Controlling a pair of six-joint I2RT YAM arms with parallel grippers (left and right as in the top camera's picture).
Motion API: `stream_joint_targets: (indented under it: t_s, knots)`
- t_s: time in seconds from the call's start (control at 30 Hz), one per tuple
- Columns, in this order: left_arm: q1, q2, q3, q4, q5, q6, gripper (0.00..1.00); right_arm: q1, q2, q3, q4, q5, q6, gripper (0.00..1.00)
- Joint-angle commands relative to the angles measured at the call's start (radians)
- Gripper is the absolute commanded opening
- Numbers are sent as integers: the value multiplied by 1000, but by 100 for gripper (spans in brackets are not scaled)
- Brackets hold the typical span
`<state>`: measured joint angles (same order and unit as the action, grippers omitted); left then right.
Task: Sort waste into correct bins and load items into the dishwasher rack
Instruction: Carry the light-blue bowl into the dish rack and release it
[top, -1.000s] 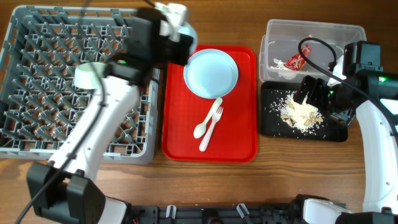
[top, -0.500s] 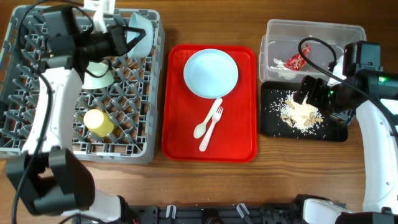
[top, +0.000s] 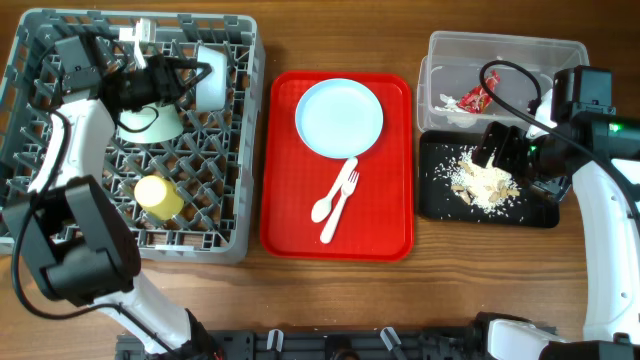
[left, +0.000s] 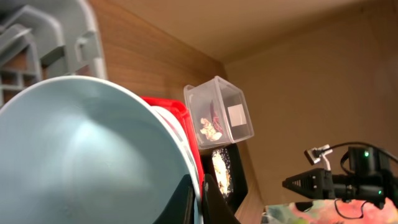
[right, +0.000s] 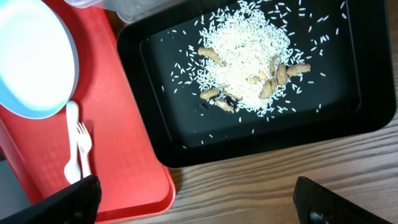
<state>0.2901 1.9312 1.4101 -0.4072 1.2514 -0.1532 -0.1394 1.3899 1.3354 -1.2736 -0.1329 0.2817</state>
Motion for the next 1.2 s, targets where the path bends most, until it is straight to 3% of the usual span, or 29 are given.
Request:
stream_joint_targets:
  t_s: [0.0, 0.13, 0.23, 0.27, 0.33, 0.4, 0.43, 0.47, 0.73, 0.93, 1.17]
  knots:
    - [35, 39, 8, 3, 38, -12, 4, -4, -18, 4, -8, 15, -21, 100]
    - [70, 43, 8, -9, -13, -12, 4, -4, -18, 4, -8, 15, -20, 100]
    - [89, 43, 8, -16, -39, -12, 11, -4, -18, 4, -8, 15, -19, 100]
    - [95, 43, 8, -17, -45, -12, 18, -4, -18, 4, -8, 15, -20, 100]
    - [101, 43, 8, -17, -45, -12, 50, -4, -18, 4, -8, 15, -19, 100]
    - [108, 43, 8, -16, -45, -12, 66, -4, -18, 4, -11, 15, -20, 100]
    - [111, 43, 8, -16, -45, -13, 86, -4, -18, 4, -11, 15, -20, 100]
    - [113, 43, 8, -16, -45, -13, 100, -4, -18, 4, -11, 15, -19, 100]
    - [140, -8, 9, -19, -51, -50, 100, -4, -18, 4, -15, 15, -20, 100]
    - [148, -126, 9, -85, -302, -49, 100, -4, -18, 4, -15, 15, -21, 100]
    - [121, -274, 8, -147, -312, -49, 100, -4, -18, 4, -14, 15, -20, 100]
